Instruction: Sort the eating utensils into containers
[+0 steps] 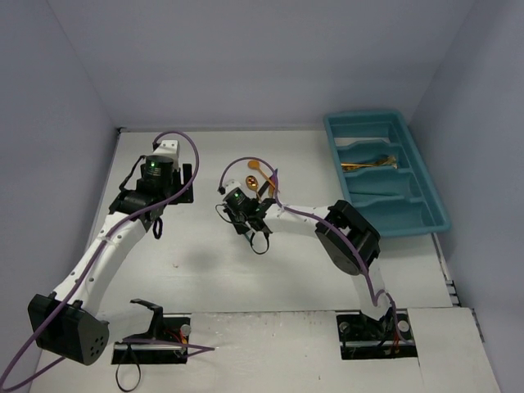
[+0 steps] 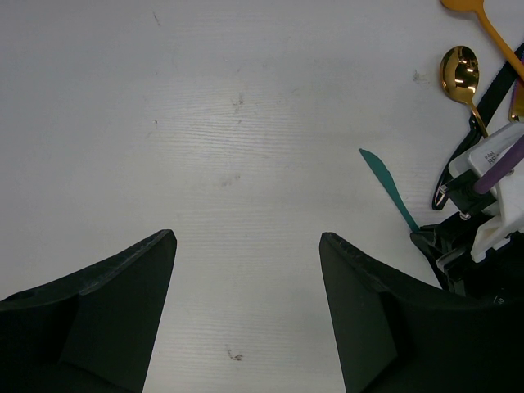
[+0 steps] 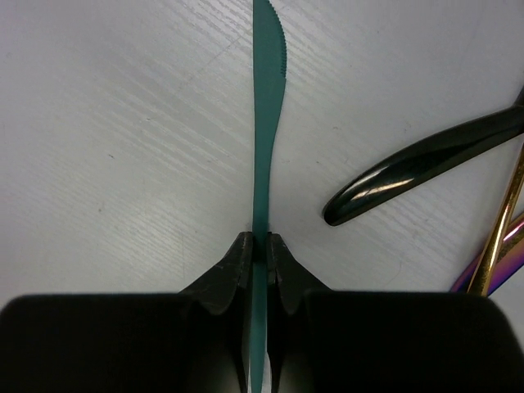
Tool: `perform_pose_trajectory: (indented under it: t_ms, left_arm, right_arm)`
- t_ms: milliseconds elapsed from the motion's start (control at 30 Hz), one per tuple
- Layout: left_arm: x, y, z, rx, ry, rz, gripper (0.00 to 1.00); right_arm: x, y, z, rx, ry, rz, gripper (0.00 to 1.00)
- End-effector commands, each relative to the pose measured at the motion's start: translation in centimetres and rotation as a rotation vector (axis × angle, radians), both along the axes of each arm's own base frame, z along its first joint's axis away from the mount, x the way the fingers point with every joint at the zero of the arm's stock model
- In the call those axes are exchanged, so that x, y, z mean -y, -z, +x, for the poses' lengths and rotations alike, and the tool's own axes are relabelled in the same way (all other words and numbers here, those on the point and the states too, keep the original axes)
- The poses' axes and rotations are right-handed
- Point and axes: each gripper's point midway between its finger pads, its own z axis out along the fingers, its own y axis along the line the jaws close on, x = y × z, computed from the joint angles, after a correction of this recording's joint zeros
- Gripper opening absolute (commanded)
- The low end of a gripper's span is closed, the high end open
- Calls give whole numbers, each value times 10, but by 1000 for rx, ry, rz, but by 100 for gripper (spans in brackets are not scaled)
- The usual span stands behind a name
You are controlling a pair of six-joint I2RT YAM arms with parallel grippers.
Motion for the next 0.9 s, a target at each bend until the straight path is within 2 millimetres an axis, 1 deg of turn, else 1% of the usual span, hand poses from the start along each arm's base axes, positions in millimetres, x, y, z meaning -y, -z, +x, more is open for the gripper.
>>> perform_pose_trajectory:
  t_ms: [0,33,67,133,200,267,300,333,433,467,500,567,633,733,767,800,833,867]
  left_arm:
    - [-4,-24,8,88,-10,-3,68]
    - [-5,-23,8,88,-12,-1,68]
    - [-5,-23,8,86,-12,-1,68]
    - [-5,-22,8,85,-14,2,68]
    - [-5,-21,8,83,-14,2,68]
    - [-5,-22,8,85,-14,-1,68]
    - [-5,-23,8,86,-13,-2,68]
    - [-5,-23,8,86,-13,-2,68]
    - [-4,-24,8,89,-11,-5,68]
    - [-4,-24,7,90,-11,-6,68]
    - [-4,-25,8,91,-9,-8,68]
    - [-3,-24,7,89,-8,-9,68]
    - [-3,-25,7,92,-7,-10,68]
    - [-2,-26,7,95,-3,-17,68]
    - [-2,-27,7,97,-2,-19,68]
    - [-1,-27,7,98,-1,-21,68]
    - [-1,-28,7,100,-1,-21,68]
    - [-2,-28,7,101,-1,-21,68]
  right_arm:
    - [-12,-13,4,24,-1,20,0]
    - [-16,-19,4,25,-4,39,0]
    - [-16,-19,4,24,-6,41,0]
    - [-25,-60,9,66,3,121,0]
    - [-29,-107,14,129,17,199,0]
    - [-25,-152,21,202,51,259,0]
    - [-21,-168,24,235,72,275,0]
    - [-9,-188,30,281,117,289,0]
    - [39,-227,50,364,278,328,0]
    - [63,-228,60,367,357,338,0]
    - [83,-226,69,362,420,347,0]
    - [145,-219,95,339,588,377,0]
    - [193,-209,105,304,743,426,0]
    - [256,-195,104,283,907,454,0]
    - [279,-193,104,288,975,466,0]
    - [312,-191,106,302,1062,471,0]
    - [334,-192,104,317,1131,495,0]
    - [350,-191,101,325,1184,511,0]
